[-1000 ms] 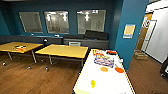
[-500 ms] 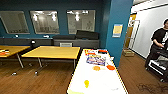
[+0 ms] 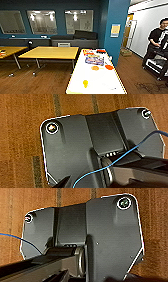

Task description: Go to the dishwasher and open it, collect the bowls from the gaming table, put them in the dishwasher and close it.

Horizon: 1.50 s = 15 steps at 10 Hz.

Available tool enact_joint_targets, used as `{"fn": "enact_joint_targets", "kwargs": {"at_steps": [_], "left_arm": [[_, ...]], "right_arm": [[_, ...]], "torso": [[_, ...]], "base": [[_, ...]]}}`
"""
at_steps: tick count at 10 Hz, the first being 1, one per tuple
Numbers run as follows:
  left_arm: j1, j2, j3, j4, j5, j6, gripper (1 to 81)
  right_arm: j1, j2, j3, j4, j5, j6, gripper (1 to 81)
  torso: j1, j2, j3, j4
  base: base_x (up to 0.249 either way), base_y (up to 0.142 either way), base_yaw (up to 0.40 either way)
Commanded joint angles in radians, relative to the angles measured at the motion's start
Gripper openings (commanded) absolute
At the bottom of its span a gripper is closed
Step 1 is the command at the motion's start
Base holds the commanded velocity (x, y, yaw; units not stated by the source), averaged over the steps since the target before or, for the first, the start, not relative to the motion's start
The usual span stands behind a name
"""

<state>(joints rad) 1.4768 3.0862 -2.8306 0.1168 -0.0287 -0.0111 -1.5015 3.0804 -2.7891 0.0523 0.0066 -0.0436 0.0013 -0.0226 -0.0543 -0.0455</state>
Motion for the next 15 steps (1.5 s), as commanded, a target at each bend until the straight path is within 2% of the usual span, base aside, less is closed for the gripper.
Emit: {"fn": "enact_joint_targets", "kwargs": {"at_steps": [1, 15], "left_arm": [[-0.052, 0.002, -0.001, 0.001, 0.047, 0.005, 81.1], [-0.048, 0.0, -0.001, -0.005, 0.044, 0.003, 81.1]], "right_arm": [[0.051, 0.002, 0.001, 0.006, -0.056, -0.002, 81.1], [0.04, -0.021, 0.022, 0.014, -0.019, 0.001, 81.1]], "torso": [[0.0, 0.0, 0.0, 0.0], [0.0, 0.0, 0.0, 0.0]], "base": [[0.0, 0.0, 0.0], [0.09, 0.0, 0.0]]}}
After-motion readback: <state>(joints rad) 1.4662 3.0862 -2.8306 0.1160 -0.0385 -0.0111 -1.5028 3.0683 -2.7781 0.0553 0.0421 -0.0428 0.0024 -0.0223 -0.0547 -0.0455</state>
